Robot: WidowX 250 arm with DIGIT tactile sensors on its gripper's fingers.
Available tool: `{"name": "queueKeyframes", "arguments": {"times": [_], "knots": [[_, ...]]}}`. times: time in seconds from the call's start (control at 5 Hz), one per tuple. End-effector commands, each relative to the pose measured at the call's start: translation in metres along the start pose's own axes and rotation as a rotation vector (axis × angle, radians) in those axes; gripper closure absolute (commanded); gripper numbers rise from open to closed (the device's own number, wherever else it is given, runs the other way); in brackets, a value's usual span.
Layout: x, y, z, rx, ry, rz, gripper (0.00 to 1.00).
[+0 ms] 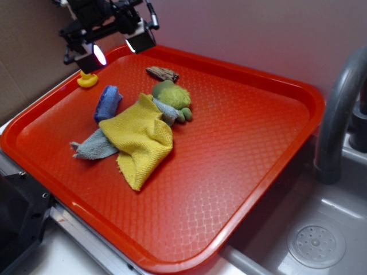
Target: Grab the wood chip.
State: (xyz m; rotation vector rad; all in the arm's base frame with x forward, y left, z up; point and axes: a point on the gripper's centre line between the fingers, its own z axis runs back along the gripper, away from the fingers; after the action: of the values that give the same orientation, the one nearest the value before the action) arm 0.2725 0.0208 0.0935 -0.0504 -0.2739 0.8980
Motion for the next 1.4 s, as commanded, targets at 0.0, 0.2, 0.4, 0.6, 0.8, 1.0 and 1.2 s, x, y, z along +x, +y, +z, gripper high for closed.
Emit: {"name": "queueKeyframes", "arguments": {"times": [0.0,0.2,0.4,0.6,0.8,1.0,1.2], "knots": [[0.012,-0.001,0.012,-0.038,-0.032,0.010,0.00],[0.012,-0.001,0.012,-0.038,-0.032,0.010,0.00],[0.012,-0.001,0.012,-0.038,-0.032,0.010,0.00],[0.029,-0.007,-0.028,-0.056,-0.122,0.058,0.00],[0.038,-0.011,-0.057,0.002,-0.099,0.049,0.00],[0.046,-0.010,-0.076,0.056,-0.104,0.067,0.00],[0.050,-0.008,-0.081,0.074,-0.123,0.064,0.00]]}}
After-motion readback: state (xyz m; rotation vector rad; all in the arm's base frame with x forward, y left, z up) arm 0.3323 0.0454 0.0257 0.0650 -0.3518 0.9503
